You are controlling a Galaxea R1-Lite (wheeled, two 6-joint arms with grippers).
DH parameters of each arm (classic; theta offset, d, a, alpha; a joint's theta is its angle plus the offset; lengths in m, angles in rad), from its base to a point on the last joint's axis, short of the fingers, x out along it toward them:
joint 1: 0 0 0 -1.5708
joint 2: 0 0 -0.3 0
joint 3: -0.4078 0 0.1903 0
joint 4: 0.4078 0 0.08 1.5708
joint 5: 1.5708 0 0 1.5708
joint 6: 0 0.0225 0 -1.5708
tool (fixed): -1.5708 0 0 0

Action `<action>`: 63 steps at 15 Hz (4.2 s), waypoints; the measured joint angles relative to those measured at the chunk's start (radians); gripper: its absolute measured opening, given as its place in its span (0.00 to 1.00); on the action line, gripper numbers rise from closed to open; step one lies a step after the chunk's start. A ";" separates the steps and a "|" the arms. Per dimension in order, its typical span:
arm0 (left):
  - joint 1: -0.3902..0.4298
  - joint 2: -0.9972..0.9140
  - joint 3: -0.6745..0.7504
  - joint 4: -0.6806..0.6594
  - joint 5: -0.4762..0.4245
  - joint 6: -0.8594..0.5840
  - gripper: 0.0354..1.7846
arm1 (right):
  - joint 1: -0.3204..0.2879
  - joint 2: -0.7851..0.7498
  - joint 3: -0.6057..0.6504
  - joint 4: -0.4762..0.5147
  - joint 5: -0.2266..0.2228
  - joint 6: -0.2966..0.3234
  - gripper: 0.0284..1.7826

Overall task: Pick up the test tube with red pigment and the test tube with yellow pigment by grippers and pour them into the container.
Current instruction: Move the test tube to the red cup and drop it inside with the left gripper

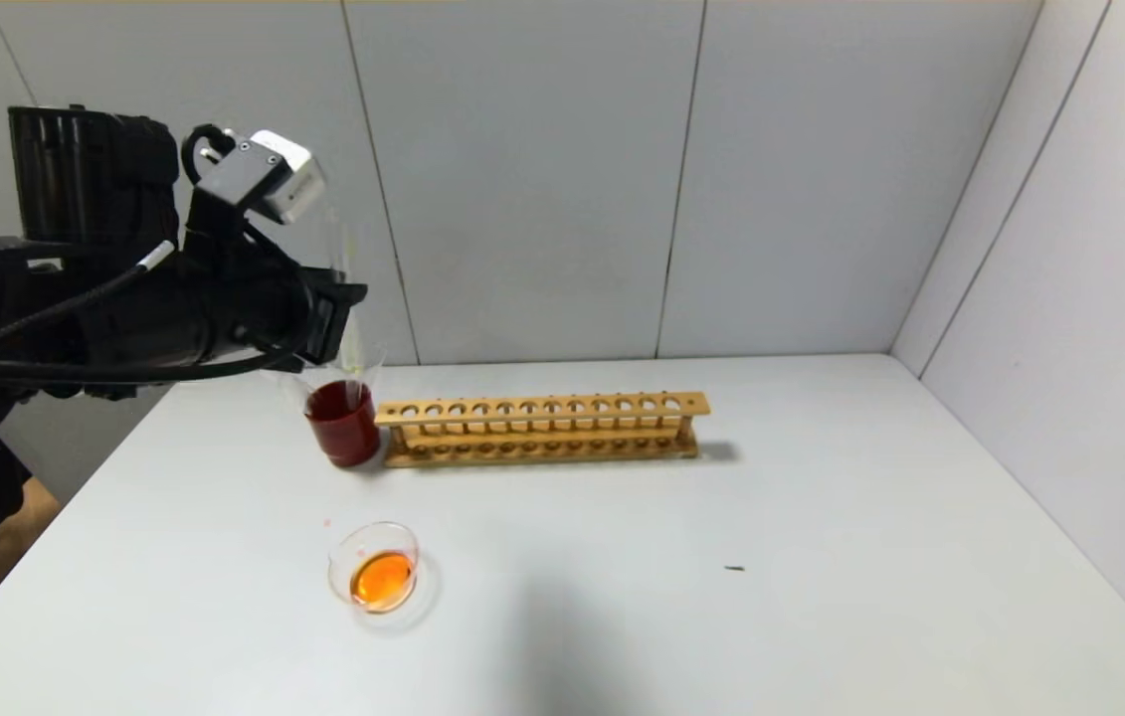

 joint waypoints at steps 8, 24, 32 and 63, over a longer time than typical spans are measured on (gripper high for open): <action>0.019 -0.056 0.018 0.084 0.005 -0.194 0.15 | 0.000 0.000 0.000 0.000 0.000 0.000 0.98; 0.212 0.311 -0.372 0.128 -0.016 -0.242 0.15 | -0.001 0.000 0.000 0.000 0.000 0.000 0.98; 0.235 0.395 -0.383 0.103 -0.014 -0.246 0.15 | 0.000 0.000 0.000 0.000 0.000 0.000 0.98; 0.244 0.490 -0.210 -0.031 -0.015 -0.260 0.15 | -0.001 0.000 0.000 0.000 0.000 0.000 0.98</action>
